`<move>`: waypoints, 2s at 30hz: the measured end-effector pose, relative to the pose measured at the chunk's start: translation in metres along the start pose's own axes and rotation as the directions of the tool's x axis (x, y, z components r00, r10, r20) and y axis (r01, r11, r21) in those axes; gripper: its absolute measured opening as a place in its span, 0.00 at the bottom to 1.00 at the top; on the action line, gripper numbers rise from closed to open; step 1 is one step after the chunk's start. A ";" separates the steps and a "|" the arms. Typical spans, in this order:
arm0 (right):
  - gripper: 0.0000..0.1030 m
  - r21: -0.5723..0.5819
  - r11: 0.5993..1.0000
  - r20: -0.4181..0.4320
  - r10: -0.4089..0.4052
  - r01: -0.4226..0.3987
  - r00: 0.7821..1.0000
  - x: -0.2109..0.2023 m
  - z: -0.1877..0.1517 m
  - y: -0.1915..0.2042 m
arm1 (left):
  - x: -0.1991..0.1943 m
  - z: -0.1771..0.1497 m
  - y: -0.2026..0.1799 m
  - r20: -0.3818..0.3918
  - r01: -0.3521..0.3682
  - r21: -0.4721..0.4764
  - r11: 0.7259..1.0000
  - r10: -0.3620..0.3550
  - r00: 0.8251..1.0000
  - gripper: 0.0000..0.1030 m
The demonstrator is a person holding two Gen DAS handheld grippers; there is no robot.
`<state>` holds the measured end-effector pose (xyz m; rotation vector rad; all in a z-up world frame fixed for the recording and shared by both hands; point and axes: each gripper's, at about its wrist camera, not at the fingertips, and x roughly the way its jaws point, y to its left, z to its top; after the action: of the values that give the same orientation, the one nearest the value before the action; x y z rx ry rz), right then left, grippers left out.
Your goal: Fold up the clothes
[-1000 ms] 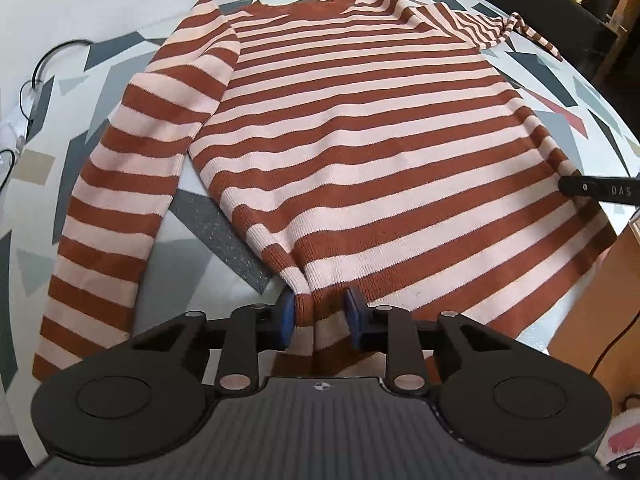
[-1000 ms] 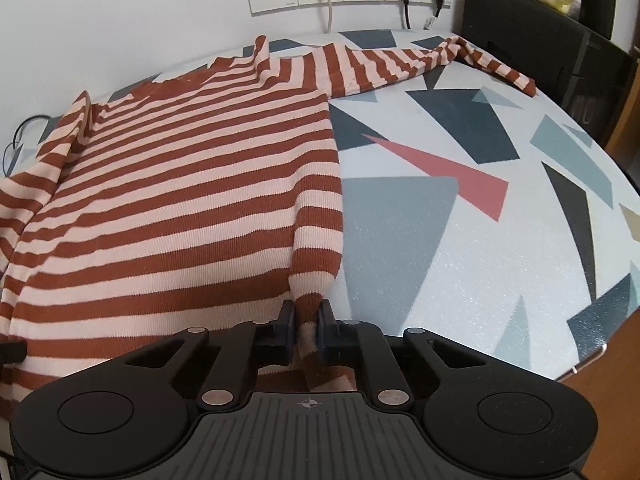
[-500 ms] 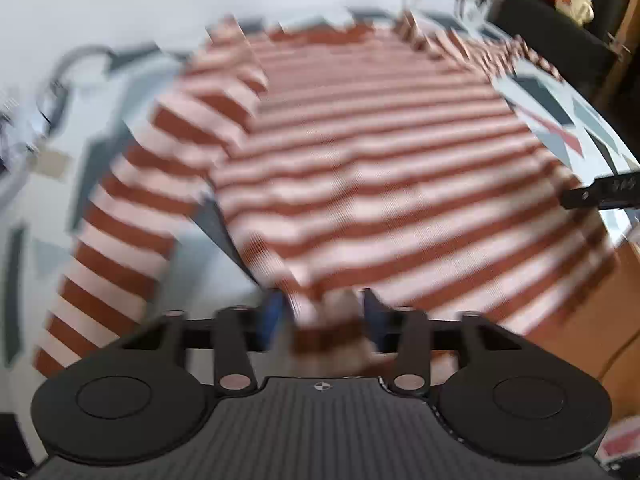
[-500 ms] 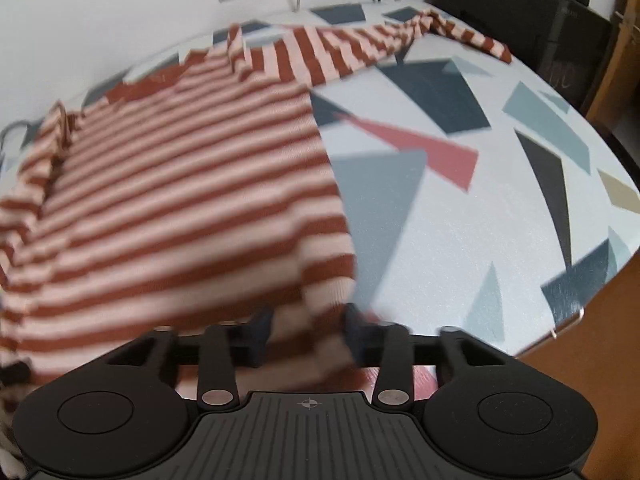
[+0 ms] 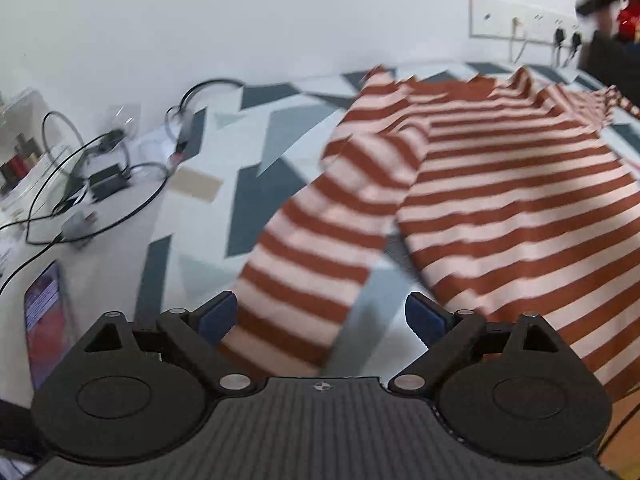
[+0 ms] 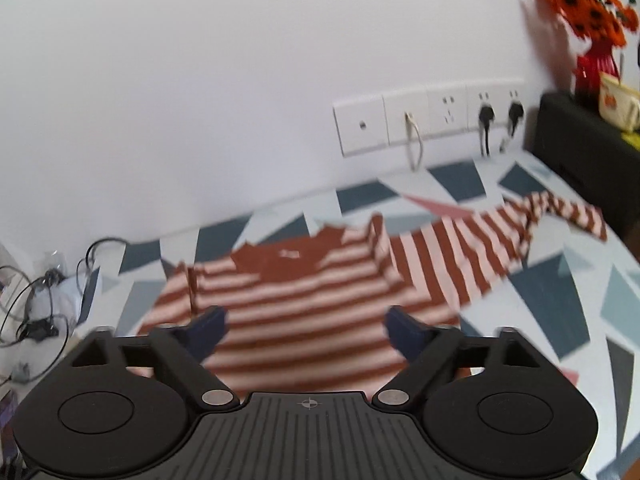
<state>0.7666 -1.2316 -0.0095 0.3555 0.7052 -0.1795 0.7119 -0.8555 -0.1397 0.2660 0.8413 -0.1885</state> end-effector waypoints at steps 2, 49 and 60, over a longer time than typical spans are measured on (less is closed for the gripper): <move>0.95 -0.005 1.000 0.013 -0.014 0.015 1.000 0.005 0.010 0.008 | 0.000 0.001 0.008 -0.005 -0.013 -0.028 1.000 0.012 1.000 0.90; 0.99 -0.537 0.835 -0.250 -0.017 -0.124 0.968 0.214 -0.037 0.085 | 0.064 0.034 -0.020 -0.097 0.040 0.051 0.998 -0.035 0.995 0.98; 0.99 -0.534 0.808 -0.193 0.169 -0.248 0.967 0.283 -0.007 0.202 | 0.070 0.022 0.009 -0.067 0.015 -0.093 0.996 -0.021 0.998 0.99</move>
<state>1.0306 -1.0542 -0.1496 -0.1202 0.8138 0.2668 0.7755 -0.8578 -0.1767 0.1789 0.9171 -0.1577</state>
